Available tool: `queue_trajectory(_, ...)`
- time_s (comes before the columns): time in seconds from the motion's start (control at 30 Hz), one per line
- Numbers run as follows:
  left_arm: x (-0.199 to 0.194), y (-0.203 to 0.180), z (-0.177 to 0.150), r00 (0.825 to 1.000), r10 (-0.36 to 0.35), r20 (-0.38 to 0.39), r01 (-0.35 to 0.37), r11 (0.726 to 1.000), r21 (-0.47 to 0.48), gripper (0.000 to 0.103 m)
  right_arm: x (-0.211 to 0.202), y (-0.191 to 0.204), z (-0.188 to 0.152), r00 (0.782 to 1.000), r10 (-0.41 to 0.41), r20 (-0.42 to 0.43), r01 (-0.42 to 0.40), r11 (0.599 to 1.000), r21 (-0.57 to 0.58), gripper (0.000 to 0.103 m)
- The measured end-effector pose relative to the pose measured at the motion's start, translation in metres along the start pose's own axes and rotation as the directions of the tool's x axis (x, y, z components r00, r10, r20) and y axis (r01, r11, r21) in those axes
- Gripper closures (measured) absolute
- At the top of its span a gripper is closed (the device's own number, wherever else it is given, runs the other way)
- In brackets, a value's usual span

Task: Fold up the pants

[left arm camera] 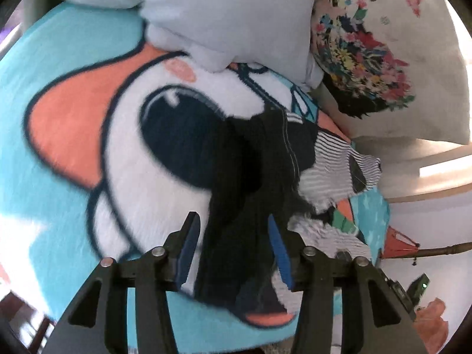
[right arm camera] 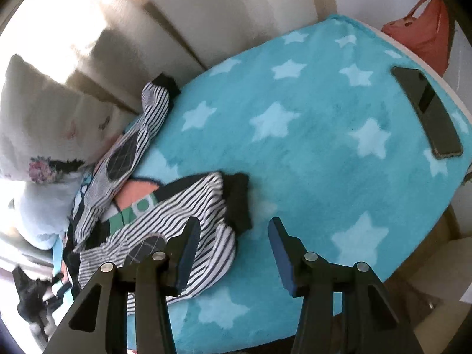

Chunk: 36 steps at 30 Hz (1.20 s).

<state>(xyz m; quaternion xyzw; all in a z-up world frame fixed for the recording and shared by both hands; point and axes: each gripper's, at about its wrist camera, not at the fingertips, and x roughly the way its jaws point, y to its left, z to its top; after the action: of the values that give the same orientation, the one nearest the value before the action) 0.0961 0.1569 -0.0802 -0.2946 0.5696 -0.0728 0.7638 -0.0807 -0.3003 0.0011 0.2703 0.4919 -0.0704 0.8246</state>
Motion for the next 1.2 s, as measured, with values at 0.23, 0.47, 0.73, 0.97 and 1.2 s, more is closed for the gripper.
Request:
queue_trajectory(0.23, 0.034, -0.019, 0.025, 0.995, 0.096, -0.041, -0.092, 0.992, 0.087, 0.099, 0.010, 0.025, -0.016, 0.999, -0.019, -0.026, 0.018, 0.999, -0.035, 0.051)
queue_trajectory(0.47, 0.016, 0.000, 0.039, 0.982, 0.181, 0.045, -0.184, 0.981, 0.057, 0.095, 0.006, 0.025, -0.026, 0.998, -0.057, -0.034, 0.057, 0.998, -0.013, 0.051)
queue_trajectory(0.73, -0.032, 0.026, 0.028, 0.989, 0.101, 0.112, -0.107, 0.993, 0.044, 0.076, 0.017, 0.052, -0.031, 0.995, -0.086, -0.047, 0.085, 0.996, -0.035, 0.051)
queue_trajectory(0.97, -0.032, -0.001, 0.014, 0.993, 0.082, 0.090, -0.100, 0.970, 0.222, 0.062, 0.031, 0.085, -0.028, 0.993, -0.103, -0.053, 0.098, 0.991, -0.096, 0.051)
queue_trajectory(1.2, -0.015, -0.022, 0.015, 0.997, 0.071, 0.033, -0.077, 0.964, 0.256, 0.059, 0.037, 0.097, 0.005, 0.995, -0.096, -0.016, 0.093, 0.987, -0.130, 0.049)
